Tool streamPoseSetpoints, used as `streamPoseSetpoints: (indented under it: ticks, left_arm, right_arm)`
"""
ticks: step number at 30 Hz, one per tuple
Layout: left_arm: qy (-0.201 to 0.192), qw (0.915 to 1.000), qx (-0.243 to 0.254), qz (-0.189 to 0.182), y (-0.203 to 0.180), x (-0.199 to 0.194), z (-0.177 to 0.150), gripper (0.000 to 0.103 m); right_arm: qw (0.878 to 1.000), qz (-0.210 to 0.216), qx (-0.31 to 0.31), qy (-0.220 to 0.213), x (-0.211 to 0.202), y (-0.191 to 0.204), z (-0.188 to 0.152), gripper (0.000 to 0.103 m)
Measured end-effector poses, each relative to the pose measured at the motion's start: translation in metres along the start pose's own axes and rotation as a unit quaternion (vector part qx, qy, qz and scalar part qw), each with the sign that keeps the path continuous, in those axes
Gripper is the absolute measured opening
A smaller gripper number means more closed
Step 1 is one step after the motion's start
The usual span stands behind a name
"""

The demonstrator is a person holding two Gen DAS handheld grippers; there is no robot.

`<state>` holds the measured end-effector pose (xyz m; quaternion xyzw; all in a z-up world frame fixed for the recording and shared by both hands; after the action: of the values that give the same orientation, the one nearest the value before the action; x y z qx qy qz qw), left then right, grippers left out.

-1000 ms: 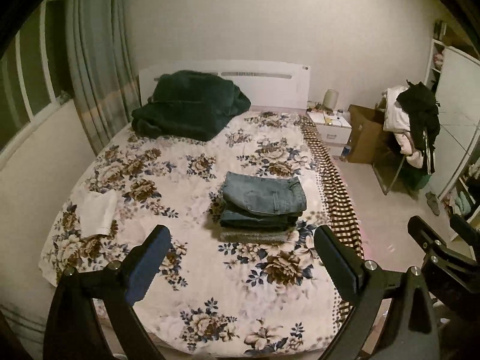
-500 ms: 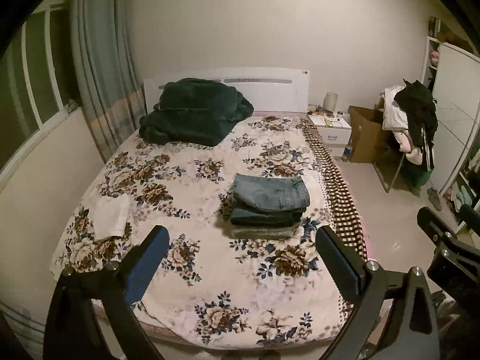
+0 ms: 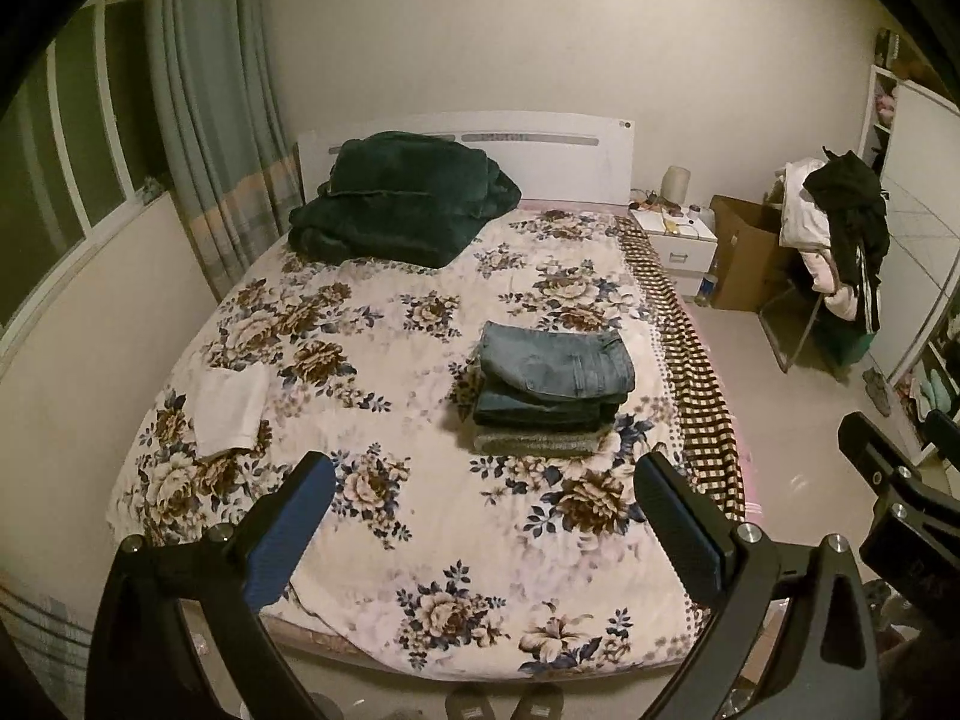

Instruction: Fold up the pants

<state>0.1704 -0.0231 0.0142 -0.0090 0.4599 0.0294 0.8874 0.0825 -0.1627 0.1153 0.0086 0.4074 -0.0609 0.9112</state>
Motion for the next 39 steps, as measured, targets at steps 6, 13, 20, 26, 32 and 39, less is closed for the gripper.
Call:
streamPoseSetpoints:
  ticks: [6, 13, 20, 26, 32, 39]
  left_arm:
    - [-0.002, 1.0000, 0.002, 0.001, -0.001, -0.002, 0.002, 0.102]
    - [-0.004, 1.0000, 0.002, 0.002, -0.001, -0.004, 0.006, 0.102]
    - [-0.004, 1.0000, 0.003, 0.000, 0.000, -0.004, 0.009, 0.102]
    - [-0.003, 1.0000, 0.001, -0.004, 0.003, -0.005, 0.011, 0.102]
    - [-0.002, 1.0000, 0.002, -0.002, 0.009, -0.006, 0.015, 0.102]
    - [-0.001, 1.0000, 0.002, 0.000, 0.012, -0.004, 0.019, 0.102]
  right_arm:
    - [1.000, 0.003, 0.000, 0.002, 0.007, 0.000, 0.000, 0.103]
    - [1.000, 0.009, -0.002, 0.007, 0.014, 0.000, 0.003, 0.103]
    - [1.000, 0.013, -0.004, 0.011, 0.016, 0.001, 0.001, 0.103]
    - [1.000, 0.012, -0.006, 0.013, 0.017, 0.001, -0.001, 0.103]
    - [1.000, 0.014, -0.006, 0.017, 0.020, 0.001, -0.003, 0.103]
    - [1.000, 0.016, -0.007, 0.018, 0.020, 0.002, -0.006, 0.103]
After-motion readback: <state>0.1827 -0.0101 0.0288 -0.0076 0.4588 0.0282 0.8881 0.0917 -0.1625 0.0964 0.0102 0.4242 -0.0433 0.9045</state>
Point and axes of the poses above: each gripper's, at about its wrist camera, not at the fingertips, and x roughly the way its jaws point, y to its left, z to its top, the point moved 3 cm from there along x, roughly the way its jaws point, and after that the axes turned 10 degrees about y, right-handed, at the moved point
